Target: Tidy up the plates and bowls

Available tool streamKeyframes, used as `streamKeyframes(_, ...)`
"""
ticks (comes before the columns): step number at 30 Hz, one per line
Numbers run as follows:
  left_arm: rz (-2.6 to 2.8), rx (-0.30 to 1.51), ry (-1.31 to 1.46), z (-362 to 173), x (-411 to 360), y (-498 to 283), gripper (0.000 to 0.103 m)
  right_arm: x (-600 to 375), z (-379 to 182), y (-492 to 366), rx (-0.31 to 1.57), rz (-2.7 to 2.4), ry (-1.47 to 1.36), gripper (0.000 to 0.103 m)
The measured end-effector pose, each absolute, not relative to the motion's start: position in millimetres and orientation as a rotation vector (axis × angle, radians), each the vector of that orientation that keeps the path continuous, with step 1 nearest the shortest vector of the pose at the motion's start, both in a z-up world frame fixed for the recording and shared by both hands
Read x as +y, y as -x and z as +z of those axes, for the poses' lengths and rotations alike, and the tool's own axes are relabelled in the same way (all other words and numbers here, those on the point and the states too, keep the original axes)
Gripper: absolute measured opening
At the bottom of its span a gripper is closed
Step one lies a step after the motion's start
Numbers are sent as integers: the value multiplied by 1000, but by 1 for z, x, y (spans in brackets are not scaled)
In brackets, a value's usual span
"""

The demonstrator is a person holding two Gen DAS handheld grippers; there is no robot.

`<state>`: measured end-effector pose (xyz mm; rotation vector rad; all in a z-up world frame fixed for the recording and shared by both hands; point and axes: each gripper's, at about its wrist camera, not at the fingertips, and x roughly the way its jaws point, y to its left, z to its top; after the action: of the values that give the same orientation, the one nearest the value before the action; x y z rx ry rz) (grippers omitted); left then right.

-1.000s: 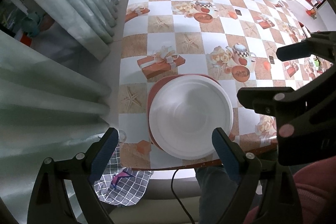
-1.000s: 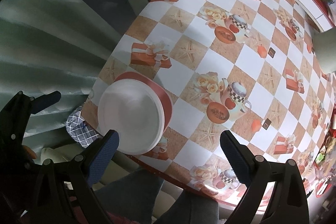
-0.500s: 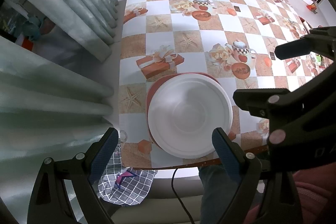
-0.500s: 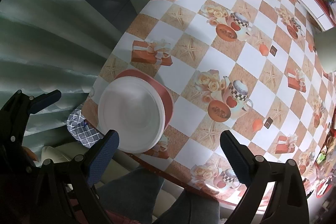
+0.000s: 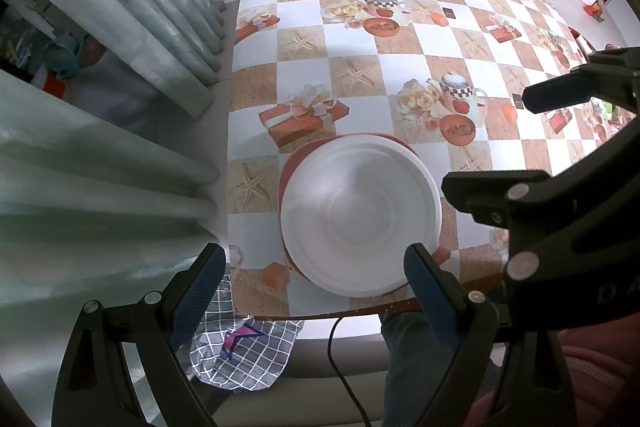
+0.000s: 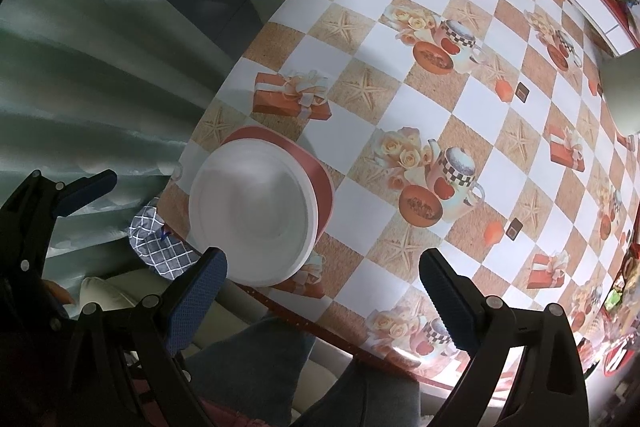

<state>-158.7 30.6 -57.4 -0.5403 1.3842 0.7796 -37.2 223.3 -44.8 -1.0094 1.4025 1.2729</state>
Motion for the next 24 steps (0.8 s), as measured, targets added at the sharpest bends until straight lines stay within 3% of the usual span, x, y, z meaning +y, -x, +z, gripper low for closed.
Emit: streamKeyframes(24, 795, 1382, 553, -57, 28, 159, 93, 217, -44, 40, 1399, 1267, 1006, 98)
